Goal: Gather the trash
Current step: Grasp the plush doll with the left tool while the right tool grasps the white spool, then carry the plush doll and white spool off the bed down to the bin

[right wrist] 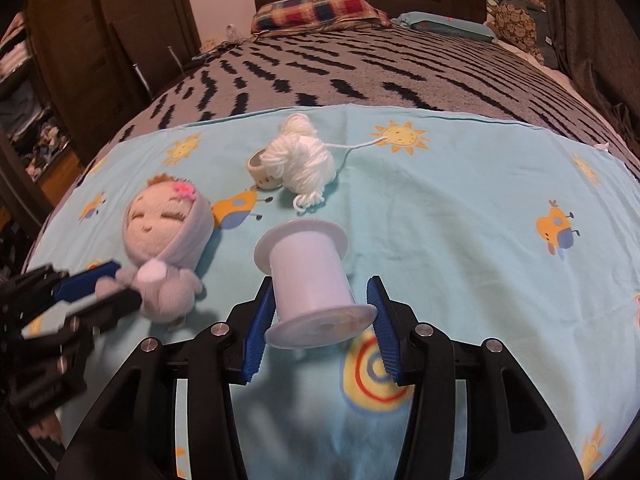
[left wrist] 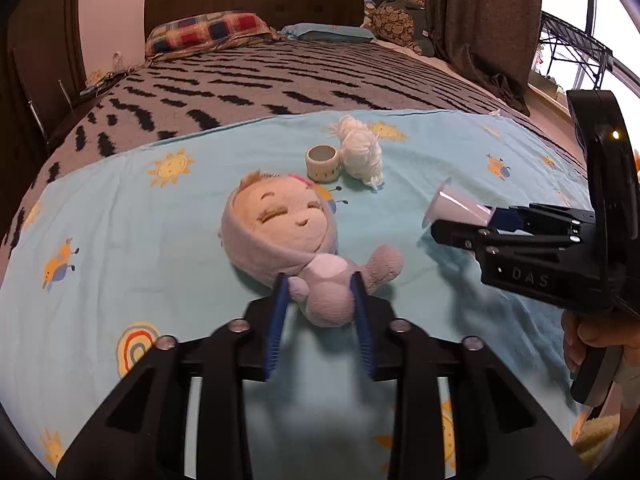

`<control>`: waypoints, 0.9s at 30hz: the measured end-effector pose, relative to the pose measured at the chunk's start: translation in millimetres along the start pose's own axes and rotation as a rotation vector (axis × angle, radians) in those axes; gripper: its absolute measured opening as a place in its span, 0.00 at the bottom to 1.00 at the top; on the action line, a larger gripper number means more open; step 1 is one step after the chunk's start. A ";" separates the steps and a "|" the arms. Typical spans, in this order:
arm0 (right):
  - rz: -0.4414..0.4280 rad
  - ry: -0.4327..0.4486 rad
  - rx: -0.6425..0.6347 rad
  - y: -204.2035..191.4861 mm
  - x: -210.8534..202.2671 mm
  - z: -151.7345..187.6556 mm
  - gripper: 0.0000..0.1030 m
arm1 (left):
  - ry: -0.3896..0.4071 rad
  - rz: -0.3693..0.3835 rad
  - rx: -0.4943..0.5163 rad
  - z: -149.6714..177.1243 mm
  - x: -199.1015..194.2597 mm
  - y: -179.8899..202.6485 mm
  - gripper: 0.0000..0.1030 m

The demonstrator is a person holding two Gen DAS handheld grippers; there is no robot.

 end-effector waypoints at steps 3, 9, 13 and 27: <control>-0.005 0.010 0.005 0.2 -8.4 3.5 0.46 | 0.001 -0.006 0.007 -1.9 -4.5 0.3 0.17; -0.002 0.060 -0.006 -3.2 -43.4 8.8 0.46 | 0.012 -0.018 0.023 -2.1 -27.4 3.4 0.16; 0.013 0.096 -0.016 -6.6 -73.9 14.7 0.46 | 0.036 -0.014 0.040 -3.0 -52.1 11.7 0.15; 0.032 0.189 -0.043 -21.7 -189.7 56.9 0.46 | 0.094 0.087 0.089 32.2 -153.5 64.5 0.15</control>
Point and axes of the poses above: each gripper's, at about its wrist camera, not at the fingertips, and x roughly the way its jaws point, y to its right, z to its underside, the point moved 10 cm from there along x, roughly the way its jaws point
